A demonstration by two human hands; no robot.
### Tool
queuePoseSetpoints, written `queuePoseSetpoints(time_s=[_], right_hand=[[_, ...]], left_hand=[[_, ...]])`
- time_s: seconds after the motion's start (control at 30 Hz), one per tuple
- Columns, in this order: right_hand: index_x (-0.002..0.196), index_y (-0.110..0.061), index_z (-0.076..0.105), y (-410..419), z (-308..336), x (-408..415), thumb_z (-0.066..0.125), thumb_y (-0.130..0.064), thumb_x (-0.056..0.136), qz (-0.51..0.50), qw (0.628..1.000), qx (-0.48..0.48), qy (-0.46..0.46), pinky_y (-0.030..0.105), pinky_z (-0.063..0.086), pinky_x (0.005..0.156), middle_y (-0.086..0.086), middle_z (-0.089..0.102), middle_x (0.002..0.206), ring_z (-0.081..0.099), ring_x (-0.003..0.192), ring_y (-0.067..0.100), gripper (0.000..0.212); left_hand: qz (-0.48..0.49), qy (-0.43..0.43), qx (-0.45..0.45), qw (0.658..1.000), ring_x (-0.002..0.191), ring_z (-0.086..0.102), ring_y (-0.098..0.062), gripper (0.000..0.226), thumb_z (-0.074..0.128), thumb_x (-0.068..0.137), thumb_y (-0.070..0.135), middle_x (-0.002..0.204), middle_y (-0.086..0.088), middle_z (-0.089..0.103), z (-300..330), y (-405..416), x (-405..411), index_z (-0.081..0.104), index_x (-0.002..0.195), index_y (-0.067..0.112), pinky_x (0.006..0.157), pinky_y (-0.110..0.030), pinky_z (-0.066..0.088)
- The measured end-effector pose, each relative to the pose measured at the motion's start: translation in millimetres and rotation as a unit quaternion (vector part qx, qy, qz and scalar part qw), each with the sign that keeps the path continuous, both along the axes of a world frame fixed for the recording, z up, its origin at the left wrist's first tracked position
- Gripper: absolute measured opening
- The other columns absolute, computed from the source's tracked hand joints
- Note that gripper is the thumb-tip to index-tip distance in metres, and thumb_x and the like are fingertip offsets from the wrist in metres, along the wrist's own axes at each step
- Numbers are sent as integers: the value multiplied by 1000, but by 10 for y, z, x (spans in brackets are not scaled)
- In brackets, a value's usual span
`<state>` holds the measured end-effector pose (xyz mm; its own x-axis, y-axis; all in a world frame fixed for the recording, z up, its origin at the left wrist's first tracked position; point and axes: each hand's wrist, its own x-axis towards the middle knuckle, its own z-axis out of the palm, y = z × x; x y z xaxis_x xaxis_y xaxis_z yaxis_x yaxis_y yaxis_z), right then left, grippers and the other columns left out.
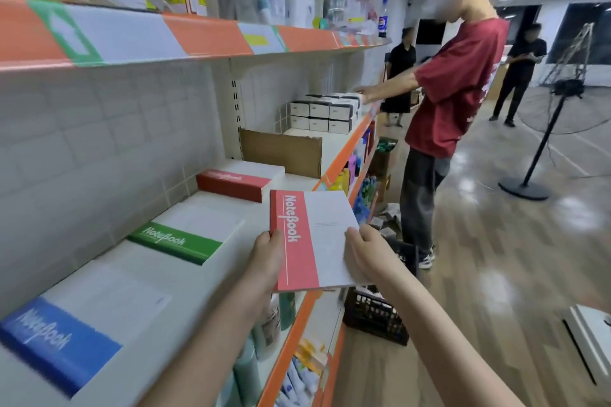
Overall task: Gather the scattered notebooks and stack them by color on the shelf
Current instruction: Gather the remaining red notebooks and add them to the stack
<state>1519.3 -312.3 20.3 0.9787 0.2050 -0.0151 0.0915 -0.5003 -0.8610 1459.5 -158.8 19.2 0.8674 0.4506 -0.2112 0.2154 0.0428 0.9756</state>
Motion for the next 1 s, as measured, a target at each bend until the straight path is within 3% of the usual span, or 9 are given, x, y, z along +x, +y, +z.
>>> queuePoseSetpoints(time_s=[0.13,0.27,0.47,0.6,0.73,0.93,1.0], right_hand=[[73,-12,34,164,11,453,35,-23,101,32,999,38,23,21,29,52,1,35,70,33,60,13,30],[84,-9,37,397,-9,984,34,-27,101,58,998,11,-1,32,25,58,8,34,80,35,73,17,25],[89,-6,47,839,9,1869,36,-27,100,133,991,-2,-8,30,29,63,3,45,79,43,79,20,26],[77,-11,41,1178,65,2417,37,-28,100,207,977,-28,-31,24,25,53,-5,39,70,40,72,15,28],[67,-18,35,1533,131,2828,38,-28,100,278,960,-11,-23,24,26,53,-5,37,69,34,61,7,34],[64,-16,33,1963,149,3255,44,-27,97,365,928,-32,-63,26,24,52,-3,34,62,32,57,11,36],[62,-16,31,2090,133,3355,45,-29,97,378,921,-47,-83,25,23,49,-3,35,60,32,54,11,40]], left_hand=[[23,-8,-3,1000,67,67,-16,39,40,101,39,84,-5,70,-6,151,410,60,110,7,50,-19,47],[62,-22,-22,998,56,68,-11,39,45,98,42,71,1,72,-7,287,801,62,105,8,44,-16,46],[162,-28,-29,986,76,69,-15,38,44,97,49,93,0,72,-30,551,1452,57,114,18,57,-23,49],[229,-18,-40,972,98,66,-29,42,39,101,39,115,-14,66,-16,737,1839,50,129,11,81,-34,54],[289,-19,-39,956,100,65,-31,48,38,101,41,118,-15,64,26,936,2085,42,138,10,74,-30,52],[353,-16,-31,935,88,67,-29,35,37,101,29,105,-15,68,51,1142,2257,53,123,5,73,-32,53],[367,-3,-9,930,77,66,-24,30,35,101,22,91,-11,69,62,1208,2288,58,110,5,66,-26,51]])
